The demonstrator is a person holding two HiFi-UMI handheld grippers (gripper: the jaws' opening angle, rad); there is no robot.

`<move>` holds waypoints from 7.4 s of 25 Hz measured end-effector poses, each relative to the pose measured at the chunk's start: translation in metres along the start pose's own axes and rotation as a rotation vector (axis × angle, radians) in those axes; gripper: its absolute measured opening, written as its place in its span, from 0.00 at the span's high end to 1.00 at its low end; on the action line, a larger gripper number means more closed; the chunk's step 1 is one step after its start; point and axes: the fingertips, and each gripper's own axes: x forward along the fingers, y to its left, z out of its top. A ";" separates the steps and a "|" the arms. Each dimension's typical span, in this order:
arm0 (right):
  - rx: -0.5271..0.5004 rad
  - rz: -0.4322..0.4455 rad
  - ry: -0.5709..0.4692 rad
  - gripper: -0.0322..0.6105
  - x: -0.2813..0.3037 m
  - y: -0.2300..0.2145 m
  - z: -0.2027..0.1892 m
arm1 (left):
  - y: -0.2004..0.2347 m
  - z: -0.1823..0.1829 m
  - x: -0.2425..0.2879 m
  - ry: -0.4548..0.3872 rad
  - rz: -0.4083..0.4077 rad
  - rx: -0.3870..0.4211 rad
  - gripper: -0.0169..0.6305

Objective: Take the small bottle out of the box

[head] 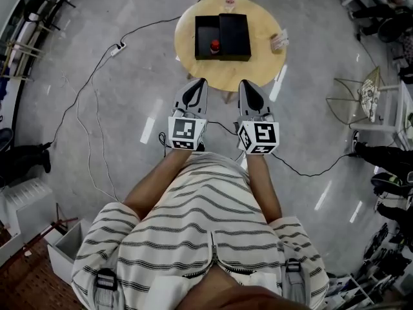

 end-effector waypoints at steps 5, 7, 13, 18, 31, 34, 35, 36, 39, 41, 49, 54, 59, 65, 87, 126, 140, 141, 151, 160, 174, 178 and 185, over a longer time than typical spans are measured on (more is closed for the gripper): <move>0.003 -0.032 -0.002 0.93 0.035 -0.012 0.004 | 0.024 -0.002 0.035 0.009 -0.023 0.001 0.94; 0.004 -0.045 -0.002 0.93 0.047 -0.016 0.006 | 0.033 -0.002 0.047 0.020 -0.034 0.003 0.94; 0.008 -0.083 0.005 0.93 0.072 -0.022 0.009 | 0.050 -0.003 0.068 0.027 -0.068 0.001 0.94; 0.016 -0.108 0.019 0.93 0.081 -0.028 0.006 | 0.057 -0.008 0.081 0.044 -0.083 -0.014 0.94; 0.018 -0.062 0.055 0.93 0.091 -0.045 -0.009 | 0.047 -0.021 0.107 0.075 -0.056 -0.017 0.94; 0.016 -0.043 0.059 0.93 0.096 -0.055 -0.008 | 0.044 -0.025 0.117 0.088 -0.036 -0.024 0.94; 0.014 -0.034 0.060 0.93 0.098 -0.058 -0.007 | 0.044 -0.027 0.119 0.093 -0.025 -0.027 0.94; 0.014 -0.024 0.061 0.93 0.100 -0.060 -0.007 | 0.045 -0.029 0.123 0.100 -0.012 -0.032 0.94; 0.021 -0.001 0.067 0.93 0.106 -0.067 -0.010 | 0.046 -0.036 0.135 0.119 0.011 -0.037 0.94; 0.027 0.012 0.074 0.93 0.107 -0.072 -0.015 | 0.044 -0.039 0.140 0.131 0.022 -0.037 0.94; 0.044 0.041 0.092 0.93 0.119 -0.084 -0.026 | 0.046 -0.054 0.160 0.166 0.042 -0.022 0.94; 0.041 0.052 0.099 0.93 0.121 -0.093 -0.031 | 0.045 -0.070 0.175 0.191 0.047 -0.024 0.94; 0.059 0.050 0.113 0.93 0.124 -0.101 -0.040 | 0.045 -0.086 0.190 0.216 0.042 -0.028 0.93; 0.066 0.059 0.122 0.93 0.128 -0.099 -0.045 | 0.049 -0.105 0.202 0.263 0.041 -0.032 0.83; 0.062 0.059 0.161 0.93 0.128 -0.097 -0.054 | 0.070 -0.178 0.244 0.407 0.077 -0.041 0.74; 0.080 0.057 0.197 0.93 0.124 -0.112 -0.067 | 0.081 -0.228 0.283 0.505 0.113 -0.070 0.74; 0.070 0.049 0.193 0.93 0.120 -0.114 -0.067 | 0.079 -0.214 0.275 0.483 0.098 -0.060 0.74; 0.069 0.048 0.193 0.93 0.120 -0.113 -0.067 | 0.079 -0.213 0.274 0.480 0.096 -0.062 0.74; 0.069 0.034 0.182 0.93 0.118 -0.110 -0.064 | 0.079 -0.189 0.263 0.438 0.086 -0.055 0.74; 0.064 0.027 0.164 0.93 0.114 -0.103 -0.056 | 0.076 -0.155 0.255 0.364 0.062 -0.038 0.74; 0.071 0.033 0.139 0.93 0.105 -0.094 -0.050 | 0.067 -0.109 0.228 0.291 0.044 -0.063 0.74; 0.072 0.035 0.131 0.93 0.102 -0.091 -0.048 | 0.065 -0.098 0.217 0.271 0.037 -0.061 0.74; 0.077 0.032 0.117 0.93 0.098 -0.090 -0.045 | 0.060 -0.079 0.205 0.231 0.019 -0.046 0.74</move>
